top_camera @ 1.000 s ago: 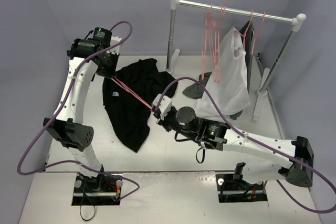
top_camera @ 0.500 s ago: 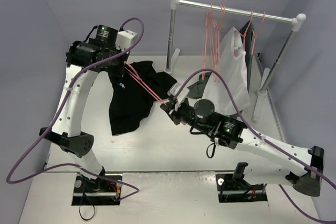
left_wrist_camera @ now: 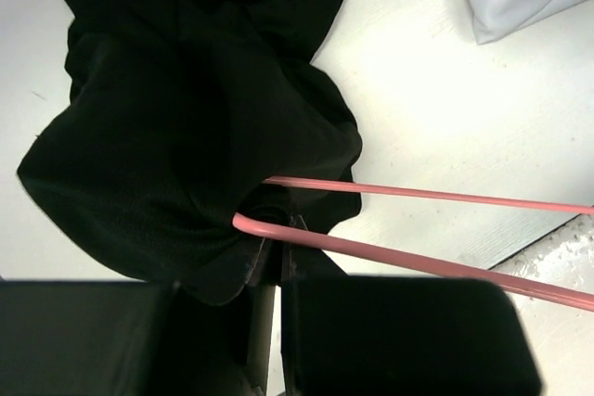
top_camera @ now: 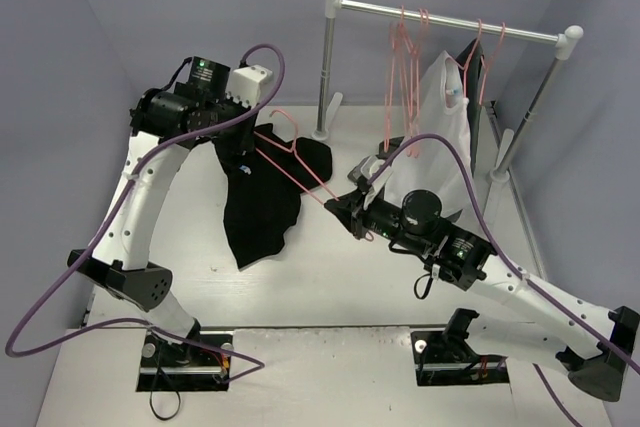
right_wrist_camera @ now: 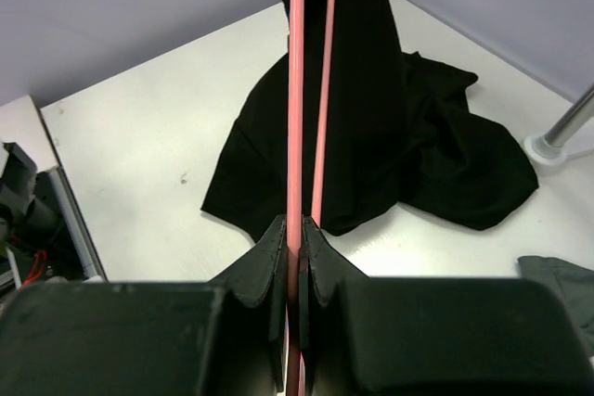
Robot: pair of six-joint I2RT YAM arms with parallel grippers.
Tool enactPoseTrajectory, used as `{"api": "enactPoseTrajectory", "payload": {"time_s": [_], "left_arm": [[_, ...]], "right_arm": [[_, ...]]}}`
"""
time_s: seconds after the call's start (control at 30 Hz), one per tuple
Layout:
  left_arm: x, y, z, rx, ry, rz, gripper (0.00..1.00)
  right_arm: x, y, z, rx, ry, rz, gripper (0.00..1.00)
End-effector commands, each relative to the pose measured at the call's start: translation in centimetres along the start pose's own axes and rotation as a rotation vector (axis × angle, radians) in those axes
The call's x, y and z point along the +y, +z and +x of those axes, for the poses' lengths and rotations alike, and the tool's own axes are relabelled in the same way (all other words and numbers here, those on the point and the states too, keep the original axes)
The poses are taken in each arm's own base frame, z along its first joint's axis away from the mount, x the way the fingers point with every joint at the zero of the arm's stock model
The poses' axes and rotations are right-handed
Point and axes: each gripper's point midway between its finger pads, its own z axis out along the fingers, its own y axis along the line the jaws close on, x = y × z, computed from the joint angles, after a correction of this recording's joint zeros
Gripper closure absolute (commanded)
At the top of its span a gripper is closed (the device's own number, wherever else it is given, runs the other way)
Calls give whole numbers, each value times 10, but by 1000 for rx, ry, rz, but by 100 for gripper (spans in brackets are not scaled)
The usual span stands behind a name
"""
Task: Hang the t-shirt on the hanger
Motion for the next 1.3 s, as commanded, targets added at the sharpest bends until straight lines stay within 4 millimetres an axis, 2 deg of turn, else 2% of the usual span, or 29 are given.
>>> {"api": "enactPoseTrajectory", "payload": {"time_s": [0.0, 0.17, 0.27, 0.37, 0.5, 0.63, 0.8, 0.9, 1.0, 1.1, 1.17, 1.27], "left_arm": [[-8, -31, -41, -191, 42, 12, 100], [-4, -48, -57, -254, 28, -27, 100], [-17, -48, -56, -256, 33, 20, 100], [-26, -44, -51, -236, 43, 46, 100], [-25, -43, -42, -217, 51, 33, 100], [-14, -53, -49, -247, 94, -31, 100], [-42, -49, -59, -267, 152, 82, 100], [-58, -46, -65, -283, 209, 100, 100], [-43, -59, -79, -365, 174, -2, 100], [-19, -67, -80, -408, 122, -123, 100], [-11, -69, -82, -423, 89, -154, 100], [-12, -64, -84, -424, 87, -143, 100]], "right_arm": [[9, -5, -58, -197, 23, -73, 100], [1, 4, -47, -157, 54, -85, 100], [-10, 12, -39, -129, 75, -63, 100], [-15, 16, -41, -127, 69, -62, 100], [-11, 24, -48, -116, 57, -147, 100], [1, 26, -57, -108, 76, -279, 100], [-3, 30, -66, -115, 77, -296, 100], [-10, 30, -80, -141, 65, -284, 100], [-15, 23, -89, -167, 51, -266, 100], [-20, 15, -88, -175, 50, -246, 100], [-21, 10, -87, -179, 54, -236, 100], [-19, 6, -86, -183, 58, -237, 100]]}}
